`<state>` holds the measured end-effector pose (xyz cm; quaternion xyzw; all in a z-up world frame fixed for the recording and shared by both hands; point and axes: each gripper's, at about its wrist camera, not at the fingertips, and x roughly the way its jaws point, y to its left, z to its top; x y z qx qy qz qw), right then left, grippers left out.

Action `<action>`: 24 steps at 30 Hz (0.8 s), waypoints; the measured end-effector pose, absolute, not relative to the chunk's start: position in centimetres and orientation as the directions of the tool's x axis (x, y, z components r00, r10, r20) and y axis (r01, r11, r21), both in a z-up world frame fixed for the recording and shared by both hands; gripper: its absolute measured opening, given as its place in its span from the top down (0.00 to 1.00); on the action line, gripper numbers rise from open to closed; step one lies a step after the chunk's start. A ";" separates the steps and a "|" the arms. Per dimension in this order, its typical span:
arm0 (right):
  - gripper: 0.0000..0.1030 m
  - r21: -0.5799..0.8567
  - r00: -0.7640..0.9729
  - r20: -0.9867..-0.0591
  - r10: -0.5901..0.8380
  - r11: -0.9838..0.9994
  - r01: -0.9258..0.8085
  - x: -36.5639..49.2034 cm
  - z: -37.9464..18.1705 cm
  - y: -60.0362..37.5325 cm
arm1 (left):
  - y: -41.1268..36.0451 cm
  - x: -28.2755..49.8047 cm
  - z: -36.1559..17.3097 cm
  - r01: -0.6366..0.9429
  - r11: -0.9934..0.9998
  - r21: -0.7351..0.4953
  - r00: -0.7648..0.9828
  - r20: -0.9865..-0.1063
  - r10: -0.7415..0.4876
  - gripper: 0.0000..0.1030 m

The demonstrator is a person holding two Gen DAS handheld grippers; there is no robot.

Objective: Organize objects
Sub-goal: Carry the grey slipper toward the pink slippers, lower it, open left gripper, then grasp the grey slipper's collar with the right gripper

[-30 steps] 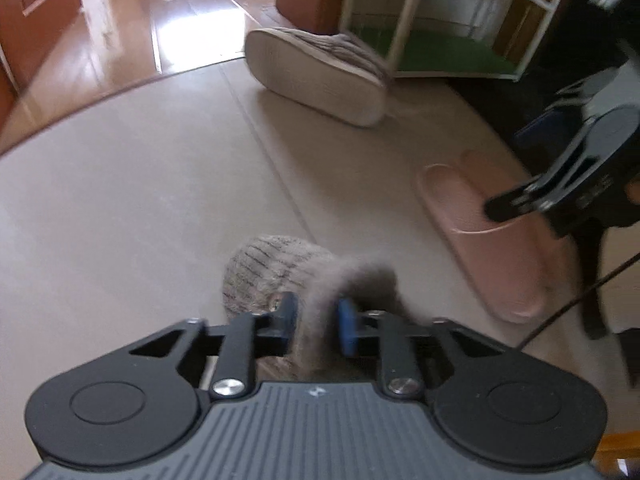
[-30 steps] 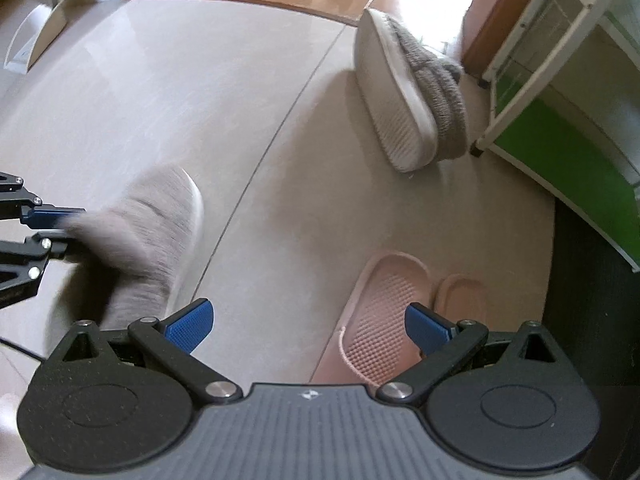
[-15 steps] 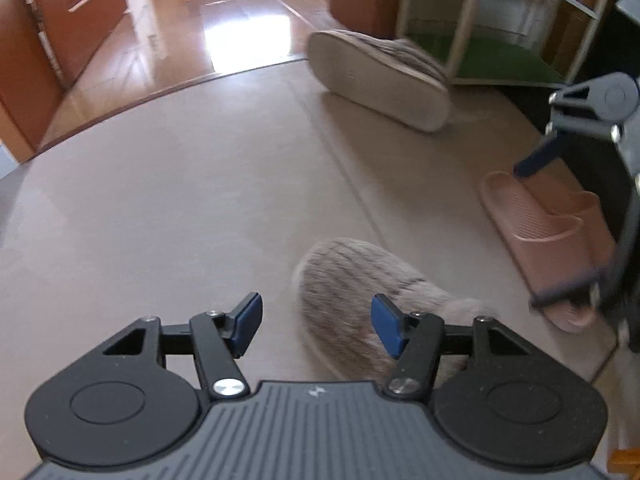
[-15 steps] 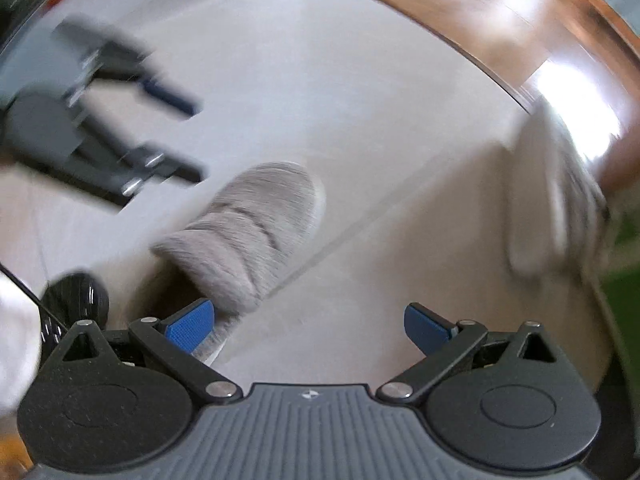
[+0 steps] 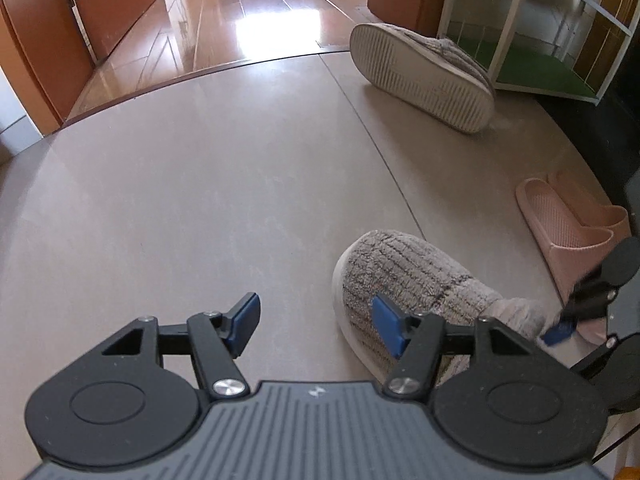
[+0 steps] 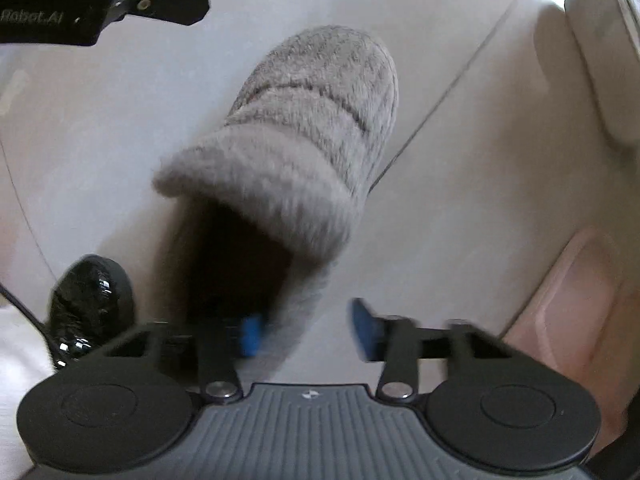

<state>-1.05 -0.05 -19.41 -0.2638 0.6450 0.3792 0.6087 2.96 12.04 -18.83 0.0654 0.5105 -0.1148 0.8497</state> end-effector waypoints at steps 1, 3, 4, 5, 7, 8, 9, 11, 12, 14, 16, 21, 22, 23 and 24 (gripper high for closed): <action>0.84 0.185 -0.129 -0.982 0.136 0.572 -0.799 -1.2 -19.3 -0.3 | 12.0 3.0 -18.9 0.262 0.965 -0.007 0.452 -0.883 -0.129 0.39; 0.85 0.154 -0.097 -0.987 0.131 0.548 -0.822 -1.6 -18.8 -0.4 | 11.9 3.3 -18.9 0.262 0.965 -0.005 0.451 -0.883 -0.127 0.39; 0.85 0.126 -0.075 -0.990 0.119 0.526 -0.841 -1.9 -18.7 -0.5 | 11.9 3.3 -18.9 0.259 0.966 -0.004 0.452 -0.883 -0.125 0.39; 0.86 0.103 -0.056 -0.993 0.108 0.502 -0.859 -1.9 -18.6 -0.6 | 11.8 3.4 -18.9 0.257 0.966 -0.005 0.452 -0.883 -0.125 0.39; 0.86 0.069 -0.030 -0.996 0.088 0.471 -0.879 -1.3 -18.6 -1.0 | 11.7 3.4 -18.8 0.259 0.966 -0.011 0.452 -0.882 -0.131 0.39; 0.86 0.046 -0.011 -0.997 0.078 0.459 -0.887 -0.8 -18.5 -1.3 | 11.7 3.4 -18.8 0.263 0.965 -0.010 0.453 -0.882 -0.133 0.39; 0.86 0.023 0.010 -0.997 0.070 0.449 -0.893 -0.2 -18.4 -1.5 | 11.6 3.3 -18.8 0.268 0.964 -0.008 0.454 -0.881 -0.133 0.39; 0.82 -0.025 0.055 -0.997 0.055 0.446 -0.895 1.0 -18.0 -1.8 | 11.5 3.2 -18.9 0.276 0.961 0.001 0.453 -0.882 -0.129 0.39; 0.80 -0.040 0.068 -0.997 0.045 0.451 -0.892 1.7 -17.7 -1.9 | 11.4 3.3 -18.9 0.279 0.960 0.003 0.452 -0.882 -0.129 0.39; 0.66 -0.036 0.063 -0.997 0.042 0.468 -0.883 2.6 -16.8 -2.2 | 11.4 3.3 -19.0 0.278 0.961 0.003 0.452 -0.883 -0.128 0.39; 0.49 -0.033 0.065 -0.997 0.051 0.474 -0.880 2.8 -15.6 -2.5 | 11.4 3.3 -18.9 0.279 0.960 0.004 0.454 -0.881 -0.129 0.39; 0.27 0.063 0.032 -0.983 0.182 0.492 -0.868 1.6 -11.2 -2.5 | 11.7 3.5 -19.0 0.274 0.961 0.045 0.474 -0.875 -0.094 0.38; 0.27 0.108 0.002 -0.976 0.216 0.497 -0.861 1.4 -10.8 -2.5 | 11.9 3.7 -19.0 0.269 0.962 0.053 0.478 -0.874 -0.085 0.38; 0.27 0.159 -0.033 -0.969 0.246 0.511 -0.845 1.1 -10.6 -2.2 | 12.0 3.8 -19.0 0.263 0.963 0.060 0.482 -0.873 -0.077 0.38; 0.27 0.206 -0.066 -0.960 0.271 0.531 -0.822 0.5 -10.9 -2.1 | 12.2 3.9 -18.9 0.256 0.965 0.066 0.489 -0.869 -0.070 0.38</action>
